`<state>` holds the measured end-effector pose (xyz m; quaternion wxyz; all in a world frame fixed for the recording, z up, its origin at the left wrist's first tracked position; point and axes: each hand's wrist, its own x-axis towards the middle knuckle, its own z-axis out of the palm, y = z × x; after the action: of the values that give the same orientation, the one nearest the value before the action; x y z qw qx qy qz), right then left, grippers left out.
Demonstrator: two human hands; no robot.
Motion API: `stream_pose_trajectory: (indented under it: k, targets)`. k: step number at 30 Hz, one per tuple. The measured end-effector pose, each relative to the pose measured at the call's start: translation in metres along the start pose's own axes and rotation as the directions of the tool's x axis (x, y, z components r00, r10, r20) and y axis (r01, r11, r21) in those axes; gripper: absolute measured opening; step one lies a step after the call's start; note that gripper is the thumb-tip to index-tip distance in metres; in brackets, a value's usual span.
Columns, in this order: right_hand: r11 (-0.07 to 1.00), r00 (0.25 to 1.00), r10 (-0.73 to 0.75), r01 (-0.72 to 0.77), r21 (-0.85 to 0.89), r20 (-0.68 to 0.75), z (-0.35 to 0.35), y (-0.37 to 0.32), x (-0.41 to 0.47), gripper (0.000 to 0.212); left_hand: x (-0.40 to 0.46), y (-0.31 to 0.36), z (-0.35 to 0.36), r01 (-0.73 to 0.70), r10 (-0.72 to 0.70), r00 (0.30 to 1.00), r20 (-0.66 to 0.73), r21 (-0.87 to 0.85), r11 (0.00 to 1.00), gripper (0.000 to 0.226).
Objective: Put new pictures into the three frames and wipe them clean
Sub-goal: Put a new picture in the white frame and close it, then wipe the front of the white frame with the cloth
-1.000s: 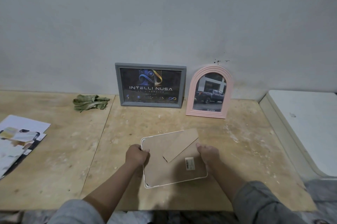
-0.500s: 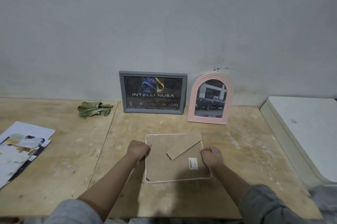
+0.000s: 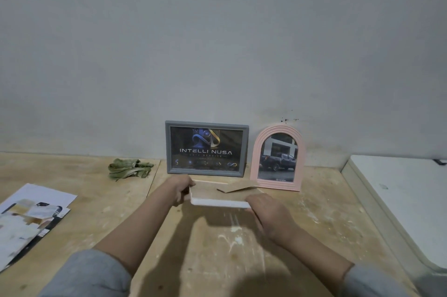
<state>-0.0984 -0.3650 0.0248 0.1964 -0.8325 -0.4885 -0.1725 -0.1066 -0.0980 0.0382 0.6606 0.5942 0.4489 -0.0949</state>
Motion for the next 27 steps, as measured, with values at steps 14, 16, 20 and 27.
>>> stream_pose_trajectory:
  k: [14,16,20,27]
  targets:
    - [0.378,0.584,0.799,-0.676,0.633,0.147,0.0,0.032,0.064,0.029,-0.012,-0.022,0.013,-0.374,0.348,0.915,0.206,0.105,0.921,0.012]
    - [0.316,0.559,0.807,-0.682,0.66,0.191,0.008,0.037,0.063,0.032,-0.011,-0.025,0.012,-0.401,0.378,0.908,0.18,0.117,0.908,0.014]
    - [0.203,0.507,0.804,-0.726,0.657,0.311,0.022,0.043,0.061,0.031,-0.008,-0.032,0.013,-0.424,0.41,0.905,0.118,0.144,0.894,0.009]
    - [0.092,0.491,0.727,-0.763,0.64,0.481,0.056,0.057,0.069,0.03,-0.02,-0.045,0.006,-0.357,0.355,0.932,0.068,0.027,0.934,0.01]
